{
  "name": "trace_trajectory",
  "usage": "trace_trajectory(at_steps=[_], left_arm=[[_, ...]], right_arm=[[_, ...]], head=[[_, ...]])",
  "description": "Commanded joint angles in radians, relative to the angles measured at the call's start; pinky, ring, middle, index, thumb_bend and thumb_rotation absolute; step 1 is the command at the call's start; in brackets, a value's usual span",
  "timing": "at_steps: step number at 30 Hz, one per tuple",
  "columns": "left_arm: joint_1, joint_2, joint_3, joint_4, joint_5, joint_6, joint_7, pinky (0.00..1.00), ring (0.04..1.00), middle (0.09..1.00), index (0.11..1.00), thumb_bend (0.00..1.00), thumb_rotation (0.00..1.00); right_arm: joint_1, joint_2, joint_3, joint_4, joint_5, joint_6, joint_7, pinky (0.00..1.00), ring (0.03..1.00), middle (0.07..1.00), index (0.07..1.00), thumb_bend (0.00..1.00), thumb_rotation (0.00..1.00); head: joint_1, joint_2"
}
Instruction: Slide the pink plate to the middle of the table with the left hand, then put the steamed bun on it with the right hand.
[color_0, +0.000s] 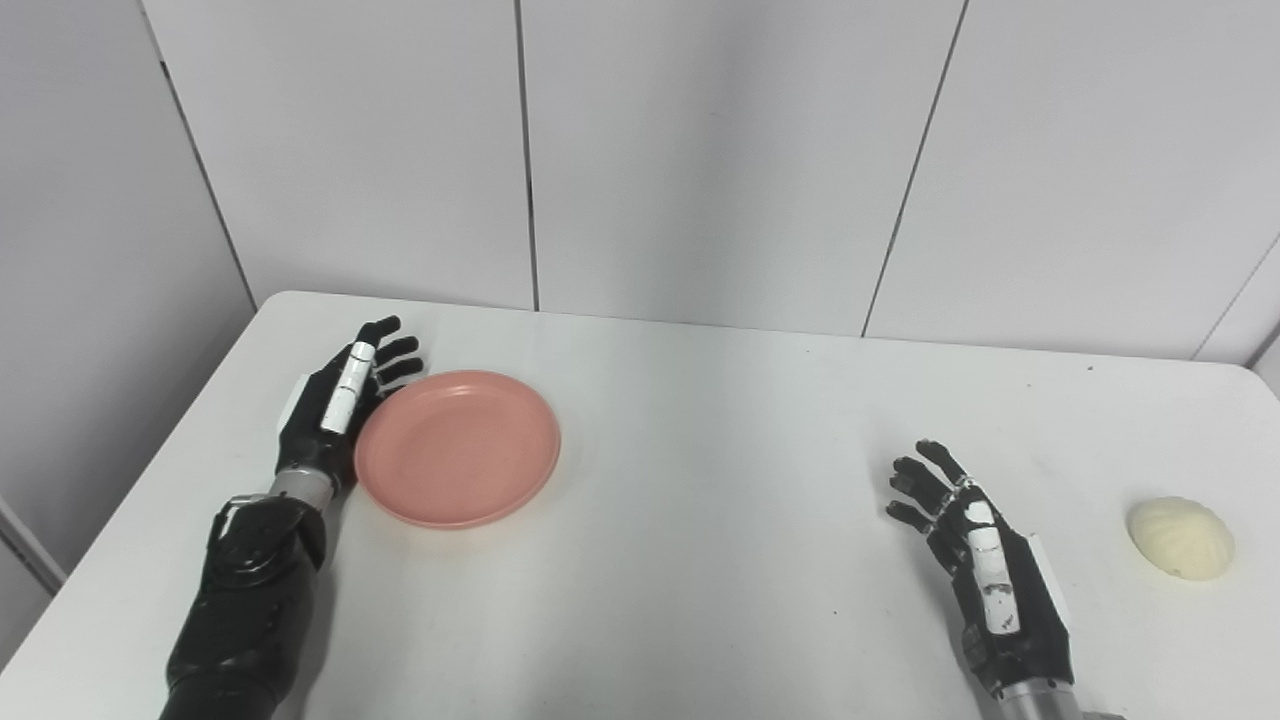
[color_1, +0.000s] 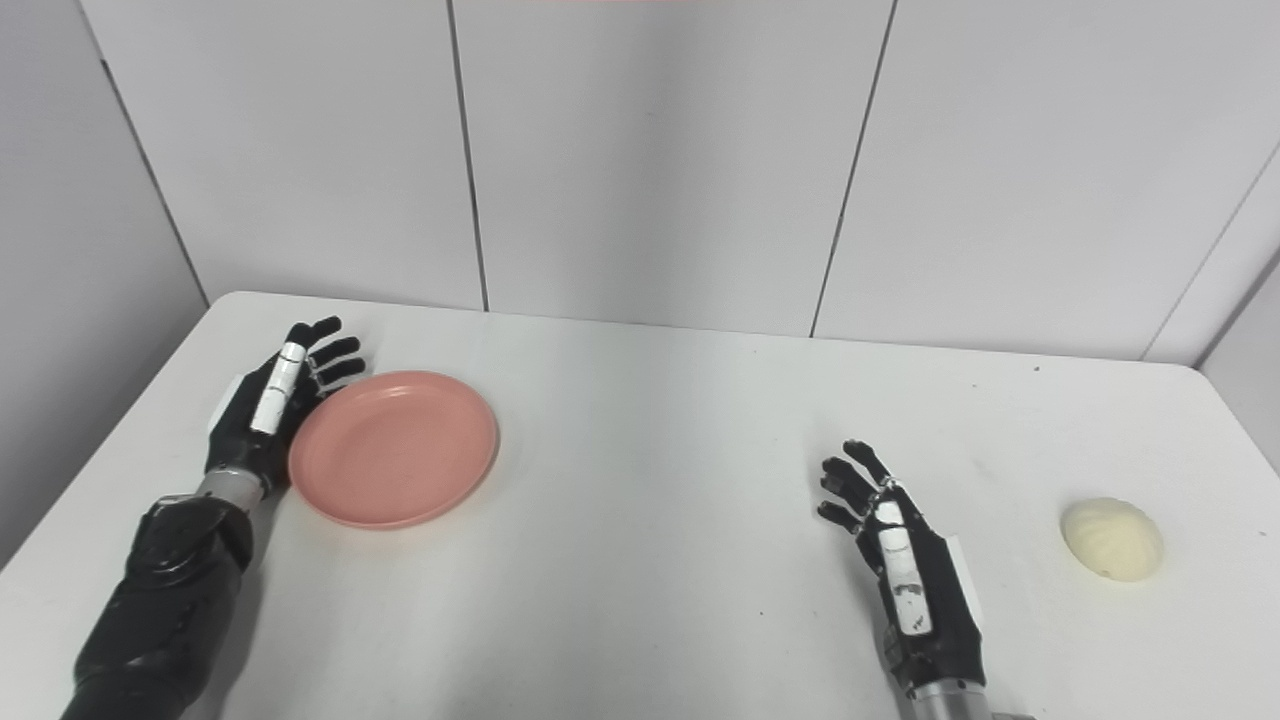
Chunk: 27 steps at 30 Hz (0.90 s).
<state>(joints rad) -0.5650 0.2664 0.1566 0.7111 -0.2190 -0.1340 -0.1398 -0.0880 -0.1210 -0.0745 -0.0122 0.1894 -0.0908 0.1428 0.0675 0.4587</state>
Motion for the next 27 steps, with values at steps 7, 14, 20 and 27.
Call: trace_trajectory(at_steps=[7,14,20,27], left_arm=[[-0.035,-0.020,-0.045,-0.020,0.032,0.045,-0.014,0.75,0.804,0.808,0.829,0.78,0.81],[-0.042,-0.049,-0.073,-0.032,0.045,0.055,-0.027,0.75,0.798,0.807,0.829,0.79,0.81],[-0.053,-0.070,-0.110,-0.017,0.061,0.044,-0.037,0.77,0.806,0.815,0.845,0.76,0.84],[-0.066,-0.107,-0.130,-0.013,0.072,0.058,-0.033,0.76,0.805,0.823,0.840,0.77,0.84]], right_arm=[[0.019,0.026,0.015,-0.007,-0.002,0.013,-0.007,0.79,0.823,0.807,0.845,0.81,0.89],[0.024,0.033,0.025,-0.033,-0.015,0.034,-0.016,0.78,0.823,0.810,0.847,0.81,0.88],[0.025,0.038,0.030,-0.048,-0.029,0.047,-0.021,0.78,0.820,0.808,0.846,0.82,0.88],[0.026,0.037,0.037,-0.058,-0.039,0.054,-0.027,0.77,0.817,0.806,0.848,0.81,0.88]], head=[[-0.010,0.007],[-0.037,0.019],[-0.058,0.027],[-0.064,0.029]])
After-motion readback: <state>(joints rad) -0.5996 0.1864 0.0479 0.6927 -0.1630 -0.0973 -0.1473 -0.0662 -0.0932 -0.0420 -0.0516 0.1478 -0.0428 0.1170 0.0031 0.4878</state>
